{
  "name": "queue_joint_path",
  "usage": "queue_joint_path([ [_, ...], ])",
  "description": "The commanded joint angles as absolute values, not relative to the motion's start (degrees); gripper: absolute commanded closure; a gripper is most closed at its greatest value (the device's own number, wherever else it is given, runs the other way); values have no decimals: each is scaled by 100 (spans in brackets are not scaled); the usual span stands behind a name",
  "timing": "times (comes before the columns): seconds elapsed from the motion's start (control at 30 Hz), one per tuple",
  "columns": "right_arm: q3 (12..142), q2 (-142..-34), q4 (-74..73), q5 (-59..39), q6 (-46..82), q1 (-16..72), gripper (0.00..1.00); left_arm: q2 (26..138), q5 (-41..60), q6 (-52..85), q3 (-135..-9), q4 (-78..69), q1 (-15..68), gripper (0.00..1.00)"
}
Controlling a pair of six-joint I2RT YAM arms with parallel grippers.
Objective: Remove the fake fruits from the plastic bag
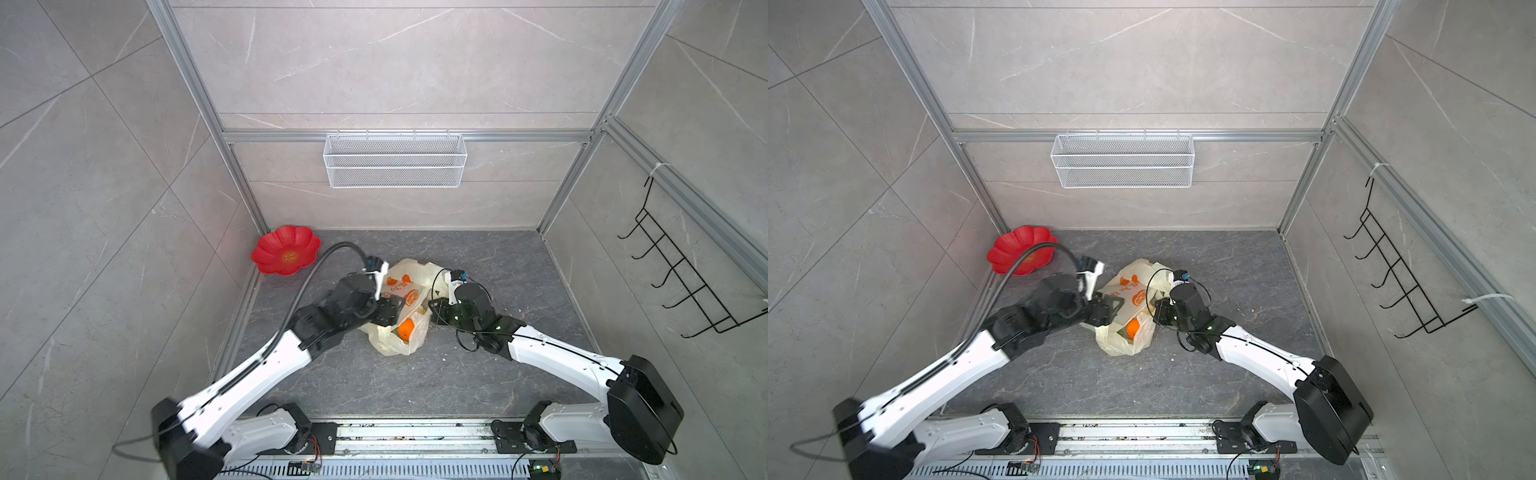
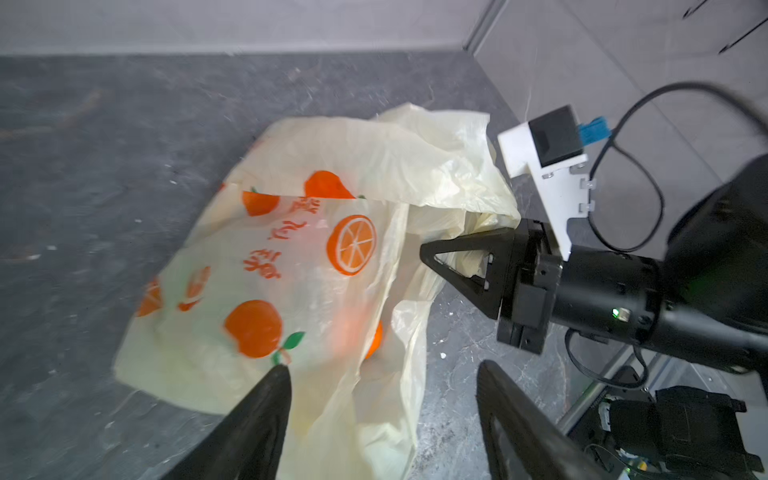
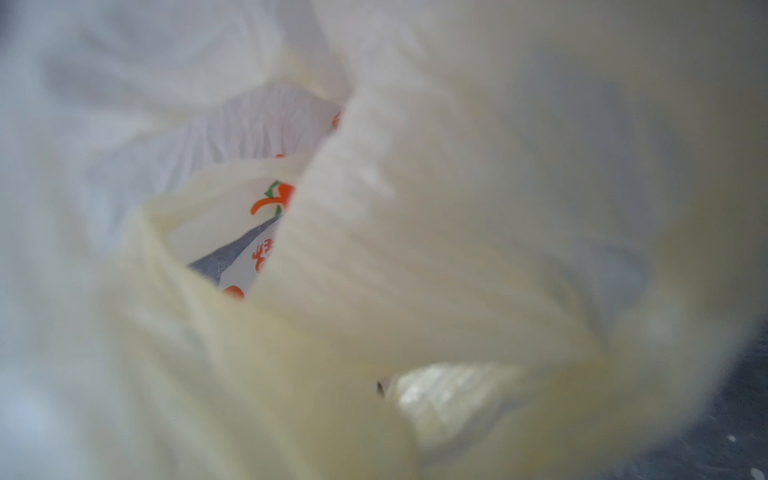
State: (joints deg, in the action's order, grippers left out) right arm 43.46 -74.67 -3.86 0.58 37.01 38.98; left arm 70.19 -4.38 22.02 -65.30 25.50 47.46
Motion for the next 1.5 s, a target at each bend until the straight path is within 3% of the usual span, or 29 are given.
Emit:
queue_joint_path([
  [0.0, 4173, -7154, -580, -37, 3550, 3920, 100, 7753, -517, 1551, -6943, 2474, 4772, 20],
  [0.23, 4113, -6970, -555, -18, 3529, 3919, 100, 8809, -314, 1239, -7260, 2625, 4791, 17],
  [0.67, 4032, -6862, -495, -115, 3412, 3923, 100, 10095, -2096, 1654, -7773, 3164, 4546, 20],
  [0.77, 3971, -6779, -309, 54, 3367, 3920, 100, 10009, -2294, 2055, -7761, 3185, 4201, 49],
  [0.93, 3845, -6791, 27, 488, 3224, 3922, 100, 9045, -1647, 2303, -7069, 2161, 3547, 68],
  [1.07, 3641, -7047, -44, 528, 3255, 3921, 100, 8870, -1000, 2473, -7057, 1914, 3038, 89],
  [1.13, 3541, -7171, -154, 545, 3303, 3922, 100, 8836, -829, 2496, -7051, 1781, 2887, 93],
  [1.47, 3350, -8283, -471, 1053, 3756, 3911, 100, 9246, -144, 2698, -7042, 1786, 2356, 94],
])
